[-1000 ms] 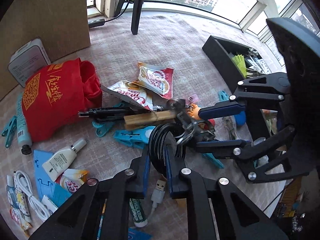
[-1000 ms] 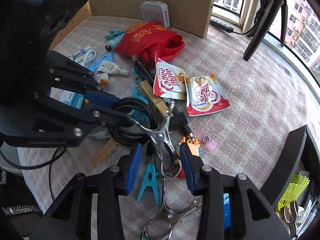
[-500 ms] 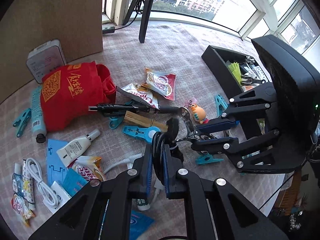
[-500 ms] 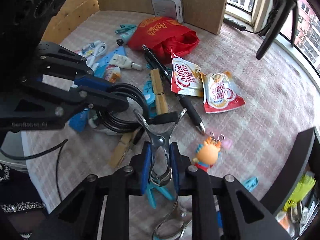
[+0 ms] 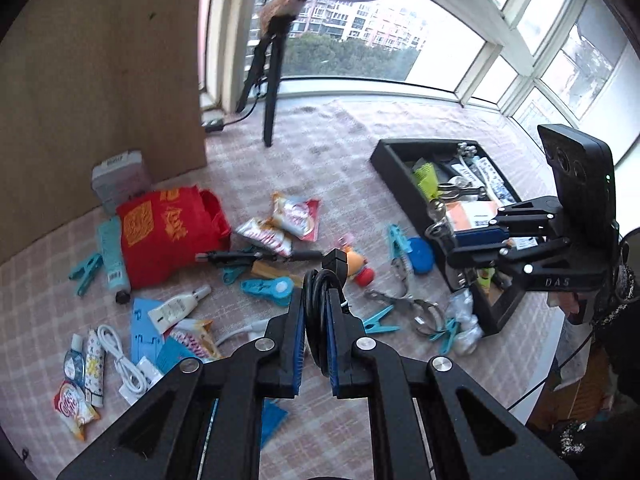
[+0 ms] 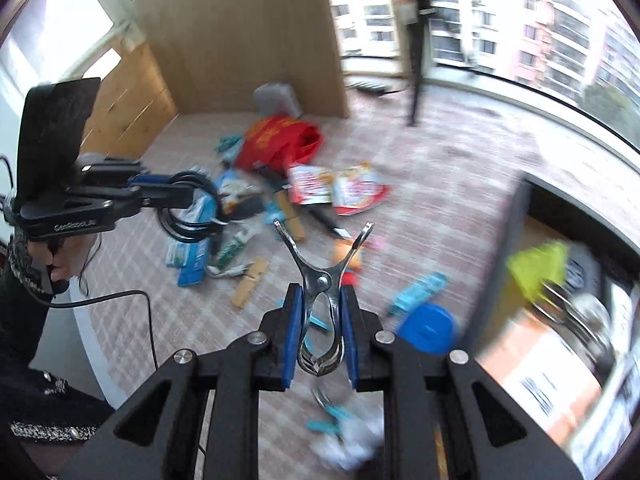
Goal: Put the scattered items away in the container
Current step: 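Carry the coiled cable and silver clip over the tray and open both grippers, then move both grippers back toward the blue clothespin and steel spring clip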
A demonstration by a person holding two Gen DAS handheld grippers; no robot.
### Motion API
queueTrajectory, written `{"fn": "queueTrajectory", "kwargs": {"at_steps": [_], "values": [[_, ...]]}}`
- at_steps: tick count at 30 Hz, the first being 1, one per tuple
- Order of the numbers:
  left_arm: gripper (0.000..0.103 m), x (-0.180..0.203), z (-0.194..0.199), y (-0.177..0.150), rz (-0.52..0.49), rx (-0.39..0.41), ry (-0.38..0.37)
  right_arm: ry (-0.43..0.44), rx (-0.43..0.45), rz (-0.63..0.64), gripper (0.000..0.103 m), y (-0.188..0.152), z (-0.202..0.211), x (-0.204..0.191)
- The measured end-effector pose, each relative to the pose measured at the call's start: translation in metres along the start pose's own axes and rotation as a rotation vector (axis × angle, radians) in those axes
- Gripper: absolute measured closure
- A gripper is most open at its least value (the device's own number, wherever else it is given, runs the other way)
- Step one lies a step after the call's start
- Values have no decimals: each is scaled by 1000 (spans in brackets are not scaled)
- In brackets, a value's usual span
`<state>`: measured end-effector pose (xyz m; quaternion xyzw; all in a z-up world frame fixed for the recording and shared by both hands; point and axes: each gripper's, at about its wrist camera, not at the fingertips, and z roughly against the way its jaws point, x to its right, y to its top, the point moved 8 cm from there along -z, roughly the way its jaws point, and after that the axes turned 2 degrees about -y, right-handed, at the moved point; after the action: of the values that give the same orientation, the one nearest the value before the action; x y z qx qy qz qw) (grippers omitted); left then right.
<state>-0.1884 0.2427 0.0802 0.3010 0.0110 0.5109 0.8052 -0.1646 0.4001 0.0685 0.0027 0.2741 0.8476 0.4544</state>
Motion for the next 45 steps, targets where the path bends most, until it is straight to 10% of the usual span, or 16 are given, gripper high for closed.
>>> {"fn": "queueTrajectory", "kwargs": {"at_steps": [14, 15, 18, 21, 30, 45], "values": [[94, 200, -40, 120, -248, 83, -197, -339, 95, -372, 84, -75, 137, 173], [90, 214, -40, 133, -252, 123, -189, -348, 104, -382, 84, -80, 144, 180], [22, 238, -44, 164, -257, 195, -93, -395, 117, -419, 53, -90, 161, 198], [31, 249, -37, 174, -272, 215, -102, -475, 170, -432, 39, -95, 178, 207], [43, 182, -7, 138, -280, 176, 6, -334, 253, -375, 39, -72, 173, 167], [62, 41, 6, 2, -109, 4, 105, -105, 8, -85, 63, -39, 37, 29]]}}
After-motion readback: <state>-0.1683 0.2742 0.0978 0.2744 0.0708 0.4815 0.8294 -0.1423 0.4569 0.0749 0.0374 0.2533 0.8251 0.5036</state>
